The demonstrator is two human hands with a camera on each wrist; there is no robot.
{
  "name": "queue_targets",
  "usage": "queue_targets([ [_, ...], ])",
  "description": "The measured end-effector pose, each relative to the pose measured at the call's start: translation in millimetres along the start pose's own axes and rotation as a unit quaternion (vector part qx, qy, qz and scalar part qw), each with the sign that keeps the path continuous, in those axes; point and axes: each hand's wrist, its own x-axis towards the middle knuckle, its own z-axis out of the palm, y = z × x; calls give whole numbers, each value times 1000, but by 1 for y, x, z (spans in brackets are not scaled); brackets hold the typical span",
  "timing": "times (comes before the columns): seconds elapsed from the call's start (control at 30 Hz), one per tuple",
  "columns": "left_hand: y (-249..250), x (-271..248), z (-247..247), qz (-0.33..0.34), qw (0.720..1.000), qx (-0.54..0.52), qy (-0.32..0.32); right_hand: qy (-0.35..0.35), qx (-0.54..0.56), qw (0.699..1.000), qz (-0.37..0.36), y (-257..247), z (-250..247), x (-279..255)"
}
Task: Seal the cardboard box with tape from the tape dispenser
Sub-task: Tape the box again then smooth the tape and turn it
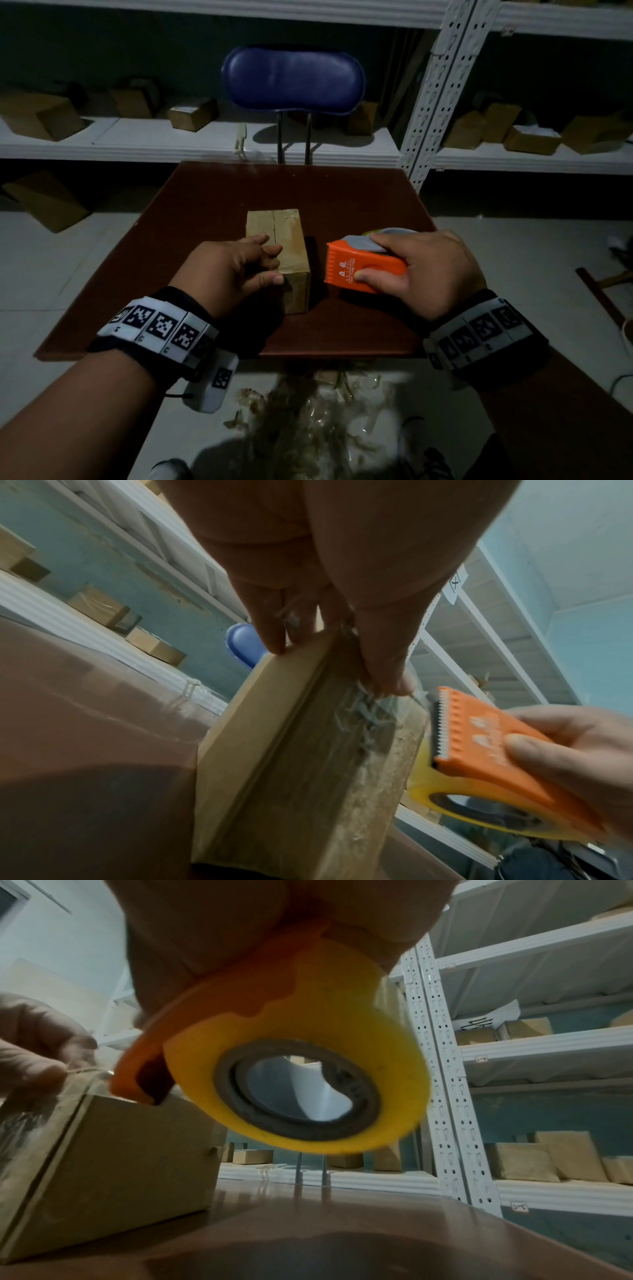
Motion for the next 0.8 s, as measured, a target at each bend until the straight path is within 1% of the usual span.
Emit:
queue_targets([
  [0.1, 3, 0, 0, -8, 1000, 21, -7, 19, -28, 998, 45, -15, 2, 5],
  [0.23, 6, 0, 1, -20, 1000, 12, -7, -22, -54, 995, 83, -29, 3, 15],
  [0.4, 7, 3, 3, -16, 999, 41, -4, -35, -79, 990, 115, -34, 3, 22],
  [0.47, 8, 3, 4, -16, 999, 27, -12, -49, -131, 981, 132, -35, 6, 26],
  [0.53, 8, 2, 6, -7, 1000, 9, -22, -78, -191, 966, 154, -22, 10, 29],
  [0.57, 9, 1, 6, -8, 1000, 4, -24, -84, -180, 962, 185, -12, 12, 30],
  [0.63, 11, 1, 6, -18, 1000, 7, -18, -66, -104, 964, 235, 4, 13, 29],
  [0.67, 13, 1, 5, -22, 1000, 13, -15, -54, -80, 967, 237, 6, 15, 29],
  [0.8, 17, 2, 1, -41, 999, -20, -9, -48, -81, 978, 185, -10, 24, 27],
])
